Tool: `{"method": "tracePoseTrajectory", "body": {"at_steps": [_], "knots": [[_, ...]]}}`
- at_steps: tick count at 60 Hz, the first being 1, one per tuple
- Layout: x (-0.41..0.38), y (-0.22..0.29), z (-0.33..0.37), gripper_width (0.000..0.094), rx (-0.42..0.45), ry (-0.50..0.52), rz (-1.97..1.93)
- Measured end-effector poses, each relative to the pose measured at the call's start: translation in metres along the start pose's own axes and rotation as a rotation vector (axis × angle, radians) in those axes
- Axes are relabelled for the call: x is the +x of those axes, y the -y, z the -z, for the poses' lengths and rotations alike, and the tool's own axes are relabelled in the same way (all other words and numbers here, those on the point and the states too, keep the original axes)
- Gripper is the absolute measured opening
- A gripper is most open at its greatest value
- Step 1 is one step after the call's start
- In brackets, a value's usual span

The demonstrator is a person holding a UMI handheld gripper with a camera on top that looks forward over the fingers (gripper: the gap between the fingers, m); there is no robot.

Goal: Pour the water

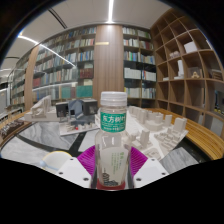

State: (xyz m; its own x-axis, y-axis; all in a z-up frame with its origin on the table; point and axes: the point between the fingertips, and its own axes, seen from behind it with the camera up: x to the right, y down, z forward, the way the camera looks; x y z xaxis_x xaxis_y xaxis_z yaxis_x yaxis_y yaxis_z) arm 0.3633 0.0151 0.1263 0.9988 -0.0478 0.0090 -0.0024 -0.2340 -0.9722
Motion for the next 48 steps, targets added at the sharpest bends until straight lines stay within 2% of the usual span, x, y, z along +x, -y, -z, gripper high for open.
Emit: {"method": "tracePoseTrajectory", "body": {"at_steps": [10,11,13,16,20,23,26,27,29,37,48], "knots": [[0.0,-0.056,-0.009,0.0426,-0.062,-0.002,0.008],[0.0,-0.047,-0.009,0.0429,-0.014,-0.004,0.009],[0.001,-0.053,-0.008,0.0459,-0.026,-0.015,0.011],[-0.004,-0.052,0.004,0.0484,0.004,-0.019,0.012],[0.001,-0.054,-0.008,0.0569,-0.016,-0.021,0.035],[0.0,-0.068,-0.003,0.0698,-0.086,-0.031,0.041],[0.0,-0.071,0.004,0.0852,-0.121,-0.023,0.046],[0.0,-0.068,0.008,0.0874,-0.118,-0.023,0.048],[0.001,-0.062,0.016,0.0847,-0.109,-0.029,0.053],[-0.011,-0.048,0.064,0.0856,-0.114,-0.012,0.073],[-0.012,-0.031,0.165,0.0857,-0.163,-0.072,0.045]]}}
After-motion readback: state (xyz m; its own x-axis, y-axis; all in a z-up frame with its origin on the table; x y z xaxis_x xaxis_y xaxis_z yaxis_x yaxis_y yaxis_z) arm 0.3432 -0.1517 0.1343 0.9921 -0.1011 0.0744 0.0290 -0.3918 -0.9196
